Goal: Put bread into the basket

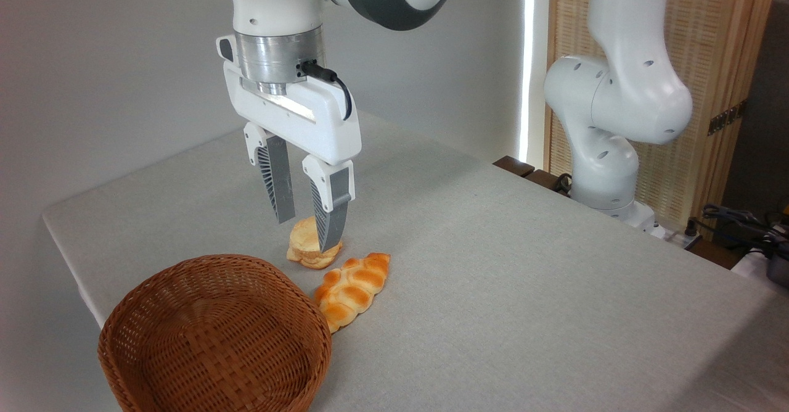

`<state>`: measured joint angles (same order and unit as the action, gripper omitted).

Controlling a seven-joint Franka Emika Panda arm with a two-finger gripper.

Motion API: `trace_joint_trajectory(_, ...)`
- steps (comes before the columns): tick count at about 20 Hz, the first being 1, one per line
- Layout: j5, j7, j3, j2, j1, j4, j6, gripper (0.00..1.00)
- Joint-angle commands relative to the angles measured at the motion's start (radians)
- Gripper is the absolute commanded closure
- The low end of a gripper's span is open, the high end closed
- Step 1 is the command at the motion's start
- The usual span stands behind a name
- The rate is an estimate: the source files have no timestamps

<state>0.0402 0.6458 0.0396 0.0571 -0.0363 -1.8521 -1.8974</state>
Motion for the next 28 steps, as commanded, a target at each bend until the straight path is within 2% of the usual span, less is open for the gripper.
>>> trace_joint_trajectory(1, 0.004, 0.018, 0.028, 0.01, 0.015, -0.004, -0.012, 0.0)
trace_joint_trajectory(3, -0.009, 0.023, 0.029, 0.018, 0.013, -0.004, -0.009, 0.0)
trace_joint_trajectory(6, 0.007, 0.025, 0.028, 0.023, 0.013, -0.003, -0.011, 0.0)
trace_joint_trajectory(9, 0.007, 0.077, 0.028, 0.029, 0.013, -0.003, 0.001, 0.0)
trace_joint_trajectory(13, 0.006, 0.028, 0.028, 0.033, 0.013, -0.004, 0.003, 0.0)
trace_joint_trajectory(28, -0.003, 0.035, 0.029, 0.035, 0.013, -0.003, 0.003, 0.0)
